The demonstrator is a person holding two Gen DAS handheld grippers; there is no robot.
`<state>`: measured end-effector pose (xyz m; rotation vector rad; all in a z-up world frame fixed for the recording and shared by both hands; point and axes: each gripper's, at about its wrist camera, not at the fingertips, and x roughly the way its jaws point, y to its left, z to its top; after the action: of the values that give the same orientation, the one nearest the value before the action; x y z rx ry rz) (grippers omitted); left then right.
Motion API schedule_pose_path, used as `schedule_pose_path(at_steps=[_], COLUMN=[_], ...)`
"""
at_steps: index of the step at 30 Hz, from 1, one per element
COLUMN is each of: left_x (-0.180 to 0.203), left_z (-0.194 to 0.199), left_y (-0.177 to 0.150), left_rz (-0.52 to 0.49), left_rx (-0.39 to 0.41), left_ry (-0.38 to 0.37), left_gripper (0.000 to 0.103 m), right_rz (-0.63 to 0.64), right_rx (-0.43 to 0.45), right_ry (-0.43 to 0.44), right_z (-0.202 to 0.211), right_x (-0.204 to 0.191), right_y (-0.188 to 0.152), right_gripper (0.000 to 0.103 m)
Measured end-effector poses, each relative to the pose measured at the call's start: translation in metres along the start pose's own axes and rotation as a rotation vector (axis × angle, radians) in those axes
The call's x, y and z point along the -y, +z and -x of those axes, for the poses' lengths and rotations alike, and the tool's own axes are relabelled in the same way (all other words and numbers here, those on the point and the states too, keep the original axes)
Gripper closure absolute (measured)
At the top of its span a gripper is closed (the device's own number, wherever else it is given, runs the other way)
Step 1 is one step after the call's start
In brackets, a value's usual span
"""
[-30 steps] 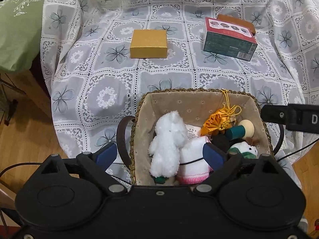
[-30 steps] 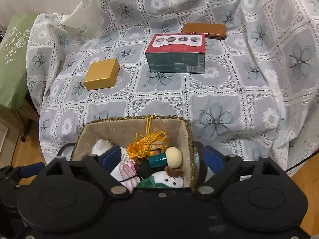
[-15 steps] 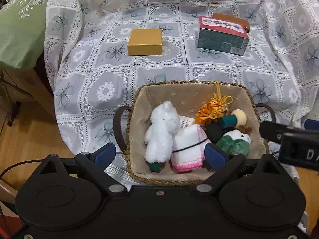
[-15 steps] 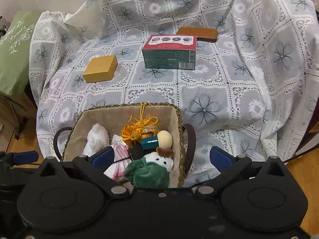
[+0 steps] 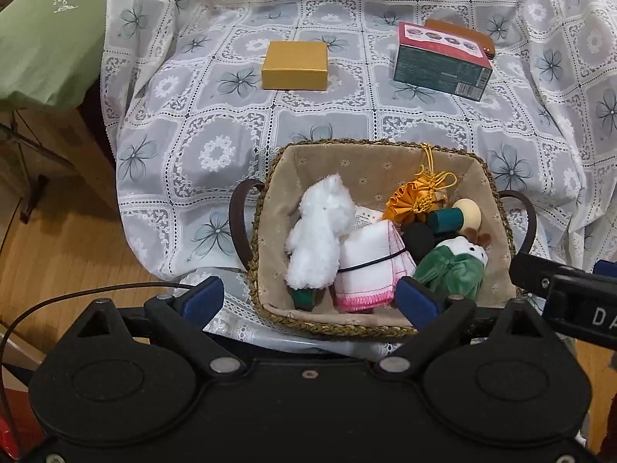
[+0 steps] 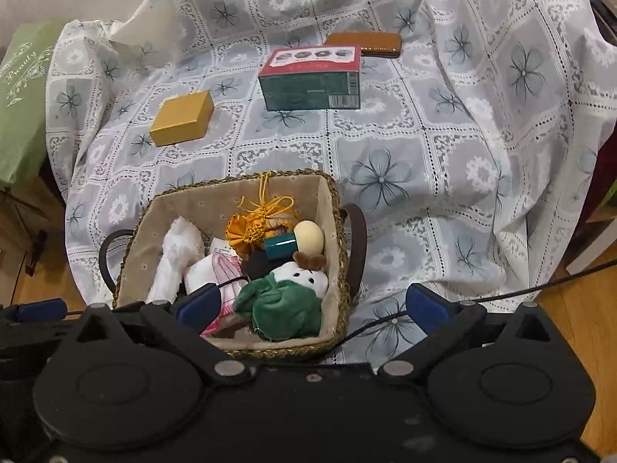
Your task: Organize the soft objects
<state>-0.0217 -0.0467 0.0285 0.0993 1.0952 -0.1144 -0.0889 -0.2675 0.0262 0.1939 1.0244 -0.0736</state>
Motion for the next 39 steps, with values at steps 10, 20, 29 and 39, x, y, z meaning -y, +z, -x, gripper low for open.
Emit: schedule_pose_path(at_steps=[10,20,29,39], left_x=[-0.0009,-0.0042,-0.0056,-0.0046], left_z=[-0.0040,-0.0040,-0.0056,-0.0079], left_y=[-0.0044,-0.0060,-0.0068,-0.0069], left_rz=[-0.006,0.000,0.001,0.007], left_rx=[-0.028,-0.029,-0.032,-0.046], left_ry=[-0.013,-0.009,-0.006,-0.002], left_gripper=[0.011,0.011,0.011,0.011], right_rz=[0.012,0.019,0.024,0.032], right_rx=[-0.013,-0.025,-0.033,-0.040], right_ry=[-0.014,-0.011,-0.010,-0.013], right_z=[-0.0011,-0.0027,-0.0037,-0.0054], right_x=[-0.0027,-0.0029,-0.0033,-0.0048], right_y=[-0.0021,-0.0022,-0.0021,-0.0012], right_gripper=[0.000,0.000,0.000,0.000])
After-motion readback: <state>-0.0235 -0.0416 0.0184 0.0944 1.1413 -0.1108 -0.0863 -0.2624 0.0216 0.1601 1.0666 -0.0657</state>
